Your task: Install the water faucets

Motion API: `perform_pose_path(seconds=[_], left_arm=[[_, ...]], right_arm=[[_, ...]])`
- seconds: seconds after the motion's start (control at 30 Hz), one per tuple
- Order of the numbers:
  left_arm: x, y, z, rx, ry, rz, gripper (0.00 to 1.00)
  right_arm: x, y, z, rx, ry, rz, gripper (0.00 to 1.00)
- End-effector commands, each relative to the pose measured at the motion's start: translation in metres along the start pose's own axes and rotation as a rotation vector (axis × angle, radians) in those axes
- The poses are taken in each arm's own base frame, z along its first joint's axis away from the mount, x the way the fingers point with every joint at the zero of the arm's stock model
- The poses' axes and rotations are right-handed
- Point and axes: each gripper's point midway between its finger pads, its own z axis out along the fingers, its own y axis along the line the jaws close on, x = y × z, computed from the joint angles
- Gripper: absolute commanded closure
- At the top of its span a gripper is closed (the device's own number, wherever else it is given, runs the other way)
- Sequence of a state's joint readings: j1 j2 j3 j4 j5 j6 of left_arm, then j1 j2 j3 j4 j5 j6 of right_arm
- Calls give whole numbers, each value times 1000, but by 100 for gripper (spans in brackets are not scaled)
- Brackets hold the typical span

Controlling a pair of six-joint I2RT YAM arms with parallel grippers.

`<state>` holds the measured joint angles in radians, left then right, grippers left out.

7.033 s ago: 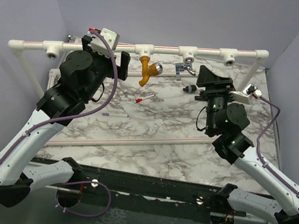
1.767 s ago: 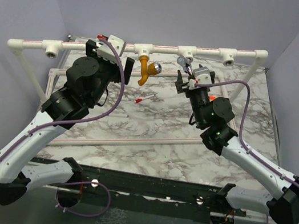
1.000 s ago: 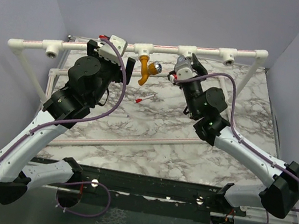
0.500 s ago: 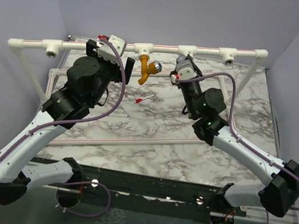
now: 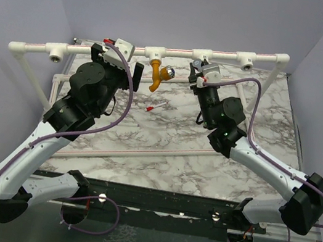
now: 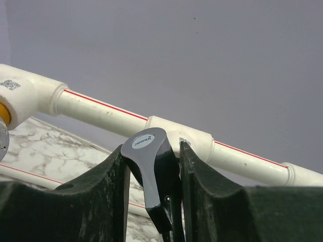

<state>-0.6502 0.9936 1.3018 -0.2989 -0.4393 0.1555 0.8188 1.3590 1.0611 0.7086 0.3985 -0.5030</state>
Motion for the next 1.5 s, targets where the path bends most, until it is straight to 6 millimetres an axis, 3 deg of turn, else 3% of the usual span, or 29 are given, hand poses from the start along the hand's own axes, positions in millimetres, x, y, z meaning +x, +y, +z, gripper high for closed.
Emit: perform_pose_path(seconds=[0.0, 0.3, 0.47, 0.77, 1.2, 1.47], left_arm=[[-2, 5, -5, -21, -18, -2, 10], [-2, 5, -6, -20, -20, -5, 10], [-4, 6, -6, -23, -20, -5, 10], [-4, 6, -5, -28, -11, -6, 10], [-18, 11, -7, -40, -21, -5, 10], [-32, 16, -13, -40, -51, -2, 10]], right_arm=[[-17, -31, -3, 170, -45, 301, 99], [-12, -12, -4, 37, -13, 165, 97], [-13, -19, -10, 47, -7, 119, 64], [-31, -29, -18, 24, -20, 68, 31], [-58, -41, -41, -65, -18, 10, 12], [-56, -60, -64, -42, 25, -22, 2]])
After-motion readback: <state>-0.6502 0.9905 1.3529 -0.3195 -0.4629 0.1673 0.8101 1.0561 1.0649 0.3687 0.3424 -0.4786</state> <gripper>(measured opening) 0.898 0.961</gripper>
